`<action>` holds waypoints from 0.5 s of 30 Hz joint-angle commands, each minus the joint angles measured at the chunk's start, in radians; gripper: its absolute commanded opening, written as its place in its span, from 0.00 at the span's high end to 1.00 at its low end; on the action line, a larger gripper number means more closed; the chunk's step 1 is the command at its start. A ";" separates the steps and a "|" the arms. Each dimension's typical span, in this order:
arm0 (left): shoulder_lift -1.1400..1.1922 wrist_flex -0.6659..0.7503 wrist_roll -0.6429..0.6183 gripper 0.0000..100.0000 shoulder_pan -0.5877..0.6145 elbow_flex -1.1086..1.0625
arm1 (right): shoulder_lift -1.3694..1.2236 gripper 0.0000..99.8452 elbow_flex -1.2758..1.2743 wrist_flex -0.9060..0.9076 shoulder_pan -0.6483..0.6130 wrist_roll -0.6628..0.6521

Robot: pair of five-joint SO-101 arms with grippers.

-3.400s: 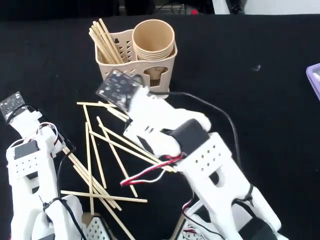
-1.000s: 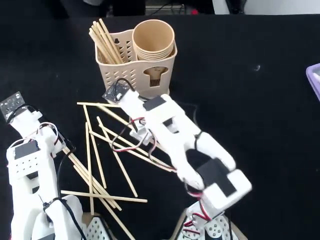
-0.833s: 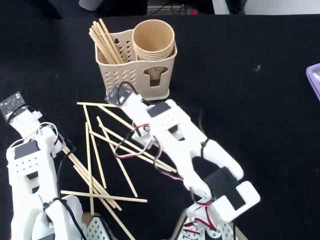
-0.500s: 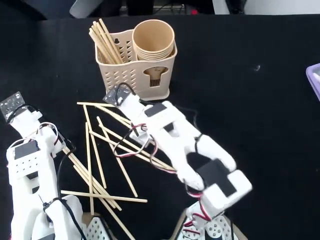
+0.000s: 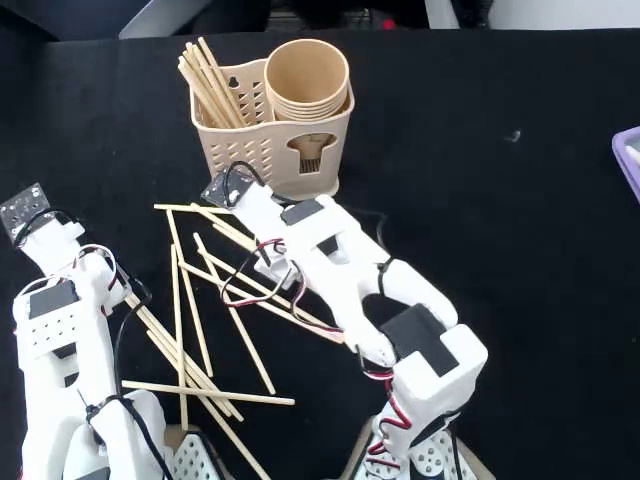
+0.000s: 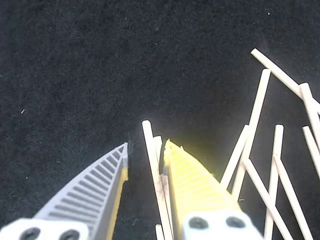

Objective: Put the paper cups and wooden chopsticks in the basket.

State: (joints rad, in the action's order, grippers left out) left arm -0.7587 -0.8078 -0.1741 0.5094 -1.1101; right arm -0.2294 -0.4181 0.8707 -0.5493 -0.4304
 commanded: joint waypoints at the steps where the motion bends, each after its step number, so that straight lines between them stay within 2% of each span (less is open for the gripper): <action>1: 0.002 0.015 -0.003 0.88 0.015 0.021 | 0.010 0.98 0.035 0.018 -0.015 -0.005; 9: 0.002 0.015 -0.003 0.88 0.015 0.019 | 0.004 0.98 0.058 0.051 -0.017 -0.005; 15: 0.002 0.015 -0.003 0.88 0.015 0.019 | -0.018 0.82 0.061 0.051 -0.017 -0.003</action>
State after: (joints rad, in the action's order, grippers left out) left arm -0.7587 -0.8078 -0.1741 0.5094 -1.1101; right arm -0.2401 -0.4058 0.9183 -0.5570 -0.4289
